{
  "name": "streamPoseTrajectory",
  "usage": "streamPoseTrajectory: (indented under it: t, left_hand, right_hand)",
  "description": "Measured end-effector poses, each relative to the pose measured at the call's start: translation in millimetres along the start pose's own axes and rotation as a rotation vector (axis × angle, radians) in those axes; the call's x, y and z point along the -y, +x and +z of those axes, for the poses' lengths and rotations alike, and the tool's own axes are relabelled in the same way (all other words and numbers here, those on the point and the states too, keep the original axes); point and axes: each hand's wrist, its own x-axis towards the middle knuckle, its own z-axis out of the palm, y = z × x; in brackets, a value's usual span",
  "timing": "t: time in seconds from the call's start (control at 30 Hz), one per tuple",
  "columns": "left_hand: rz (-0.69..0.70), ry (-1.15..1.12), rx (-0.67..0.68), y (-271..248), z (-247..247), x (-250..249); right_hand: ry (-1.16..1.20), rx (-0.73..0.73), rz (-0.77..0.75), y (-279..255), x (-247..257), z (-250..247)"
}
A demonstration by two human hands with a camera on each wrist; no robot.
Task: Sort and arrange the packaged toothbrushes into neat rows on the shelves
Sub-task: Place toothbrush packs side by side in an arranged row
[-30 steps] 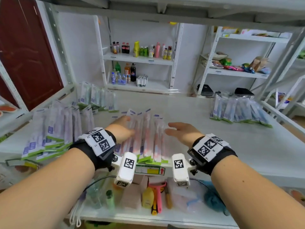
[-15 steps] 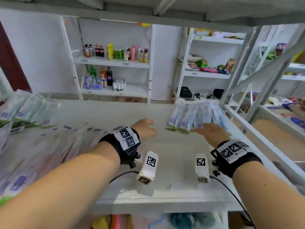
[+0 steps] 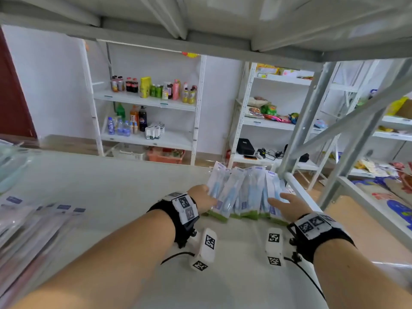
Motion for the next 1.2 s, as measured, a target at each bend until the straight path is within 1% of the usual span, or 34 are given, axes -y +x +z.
streamPoseTrajectory:
  t: [0.07, 0.13, 0.2, 0.3, 0.43, 0.5, 0.57, 0.63, 0.7, 0.9, 1.1, 1.2]
  left_hand:
    - [-0.016, -0.001, -0.013, 7, -3, -6]
    - [-0.013, -0.009, -0.012, 13, -4, -9]
    - [0.002, 0.019, 0.024, 18, -2, -10]
    - [0.043, 0.098, 0.079, 22, 6, -11]
    - [0.078, 0.216, 0.088, 24, 17, -12]
    - [0.1, 0.298, 0.095, 25, 20, -11]
    - [0.112, 0.358, 0.1, 24, 21, -7]
    - [0.109, 0.378, 0.098, 24, 19, -2]
    - [0.099, 0.383, 0.09, 20, 16, 6]
    - [0.046, 0.359, 0.06, -16, 2, 35]
    - [0.032, 0.31, 0.029, -78, -21, 75]
    - [0.026, 0.306, 0.019, -110, -31, 96]
  right_hand:
    - [-0.021, 0.045, -0.008, 8, 1, -1]
    - [-0.007, 0.048, -0.023, 14, 3, -4]
    - [-0.02, 0.065, -0.033, 18, 6, -7]
    - [-0.089, 0.133, -0.062, 20, 11, -6]
    - [-0.179, 0.212, -0.1, 17, 17, 2]
    - [-0.155, 0.218, -0.118, 16, 18, 5]
    - [-0.077, 0.235, -0.122, 14, 19, 7]
    - [-0.035, 0.251, -0.134, 9, 22, 10]
    - [-0.054, 0.264, -0.159, 6, 25, 15]
    - [-0.045, 0.32, -0.246, -29, 48, 34]
    - [-0.067, 0.357, -0.328, -81, 73, 65]
    - [-0.072, 0.375, -0.338, -110, 83, 79]
